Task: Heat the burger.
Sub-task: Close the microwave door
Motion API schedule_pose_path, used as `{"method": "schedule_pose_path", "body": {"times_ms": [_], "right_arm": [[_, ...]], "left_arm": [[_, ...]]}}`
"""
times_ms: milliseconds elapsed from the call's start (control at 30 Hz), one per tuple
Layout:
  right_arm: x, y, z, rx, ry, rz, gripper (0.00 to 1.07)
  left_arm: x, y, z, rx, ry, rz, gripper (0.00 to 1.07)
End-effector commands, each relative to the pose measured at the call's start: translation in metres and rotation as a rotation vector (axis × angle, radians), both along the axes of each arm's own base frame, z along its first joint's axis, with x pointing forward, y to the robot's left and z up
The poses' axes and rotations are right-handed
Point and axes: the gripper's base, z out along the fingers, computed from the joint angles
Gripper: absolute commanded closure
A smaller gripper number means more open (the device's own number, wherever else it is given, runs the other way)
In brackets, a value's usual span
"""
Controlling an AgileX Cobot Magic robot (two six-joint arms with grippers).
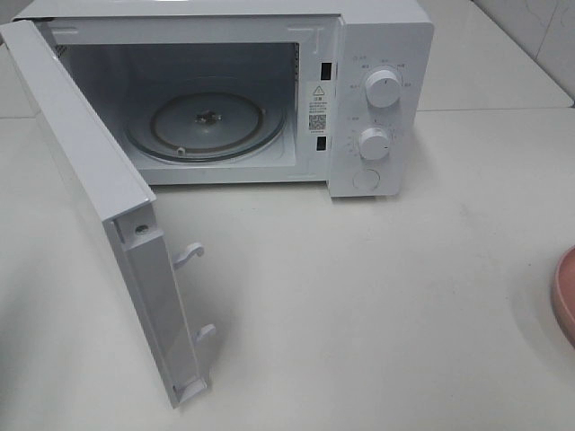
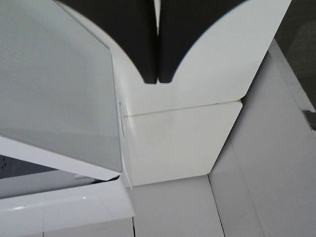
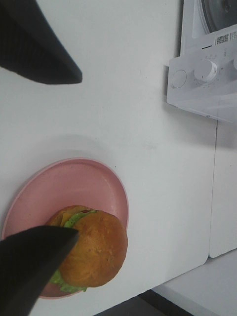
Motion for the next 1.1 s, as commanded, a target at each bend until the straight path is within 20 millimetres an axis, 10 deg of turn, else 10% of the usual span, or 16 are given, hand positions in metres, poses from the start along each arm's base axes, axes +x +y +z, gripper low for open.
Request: {"method": "schedule_pose_path", "body": {"times_ms": [33, 1100], "right_arm": [[-0.004, 0.000, -0.001, 0.002, -0.021, -0.007, 0.32], [-0.004, 0.000, -0.001, 0.002, -0.021, -0.007, 0.32]], "left_arm": [[0.009, 0.000, -0.007, -0.019, -0.102, -0.001, 1.07], [0.099, -0.025, -0.069, -0.174, 0.012, -0.258, 1.07]]}}
